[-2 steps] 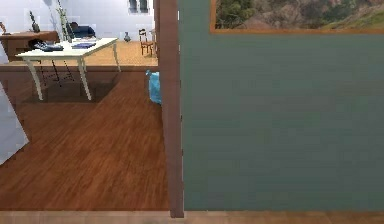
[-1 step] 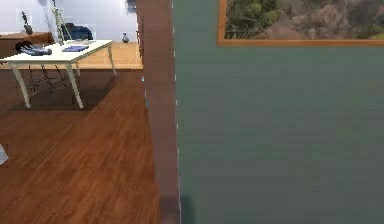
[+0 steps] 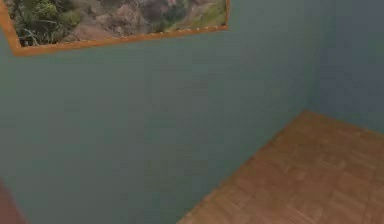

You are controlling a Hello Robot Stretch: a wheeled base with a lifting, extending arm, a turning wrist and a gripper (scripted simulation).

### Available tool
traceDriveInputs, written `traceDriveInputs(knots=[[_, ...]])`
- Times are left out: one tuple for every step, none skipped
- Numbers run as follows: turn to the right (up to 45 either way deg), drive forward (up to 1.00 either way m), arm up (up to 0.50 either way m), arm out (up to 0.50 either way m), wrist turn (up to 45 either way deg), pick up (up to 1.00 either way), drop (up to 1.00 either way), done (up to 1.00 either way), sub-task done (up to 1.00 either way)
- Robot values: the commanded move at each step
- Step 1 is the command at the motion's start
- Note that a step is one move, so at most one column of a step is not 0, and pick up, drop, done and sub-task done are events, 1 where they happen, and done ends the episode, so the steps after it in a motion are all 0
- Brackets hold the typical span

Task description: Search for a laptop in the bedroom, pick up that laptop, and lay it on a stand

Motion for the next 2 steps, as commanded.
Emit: traceDriveInputs(knots=[[45.0, 0.00, 0.00, 0.00, 0.0, 0.00, 0.00, 0.00, 0.00], [0.0, 0.30, 0.00, 0.00, 0.0, 0.00, 0.00, 0.00, 0.00]])
